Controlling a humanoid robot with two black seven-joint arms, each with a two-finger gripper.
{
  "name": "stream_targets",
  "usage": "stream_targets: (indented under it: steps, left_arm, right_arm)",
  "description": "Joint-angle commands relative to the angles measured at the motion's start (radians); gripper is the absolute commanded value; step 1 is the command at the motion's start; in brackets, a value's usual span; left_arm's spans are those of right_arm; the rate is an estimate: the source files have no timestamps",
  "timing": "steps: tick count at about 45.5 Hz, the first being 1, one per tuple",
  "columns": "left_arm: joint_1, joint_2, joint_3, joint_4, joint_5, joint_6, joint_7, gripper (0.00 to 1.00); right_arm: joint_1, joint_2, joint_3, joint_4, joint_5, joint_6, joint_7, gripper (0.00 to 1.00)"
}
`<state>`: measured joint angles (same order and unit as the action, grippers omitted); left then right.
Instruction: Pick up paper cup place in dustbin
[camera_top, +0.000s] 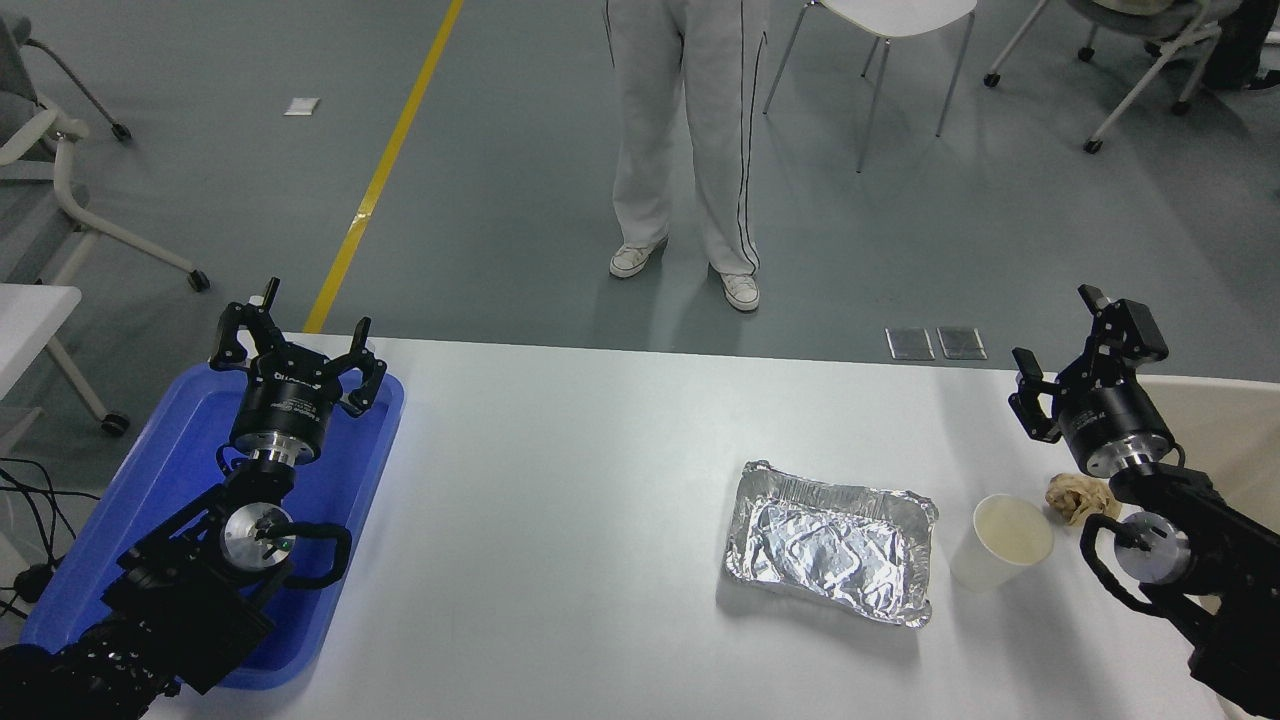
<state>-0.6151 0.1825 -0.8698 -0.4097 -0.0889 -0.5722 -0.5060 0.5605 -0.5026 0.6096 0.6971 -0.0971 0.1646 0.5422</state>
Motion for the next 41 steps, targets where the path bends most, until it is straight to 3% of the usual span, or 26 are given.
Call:
stream_targets:
  steps: [1,11,26,41]
  left_arm:
    - [0.000,0.000,0.000,0.000,0.000,0.000,0.000,1.00]
    - [0.000,0.000,0.000,0.000,0.000,0.000,0.001,1.00]
    - [0.000,0.000,0.000,0.000,0.000,0.000,0.000,1.00]
    - [0.000,0.000,0.000,0.000,0.000,0.000,0.001,1.00]
  right_arm:
    - [0.120,-0.097,-0.281,0.019,0.002,0.010,-0.001,1.00]
    - [0.298,-0.183,-0.683,0.051,0.000,0.012,-0.001,1.00]
    - [0.519,-0.310,-0.993,0.191,-0.001,0.021,-0.001,1.00]
    - [0.987,-0.286,-1.543,0.311,-0.013,0.245,-0.004,1.00]
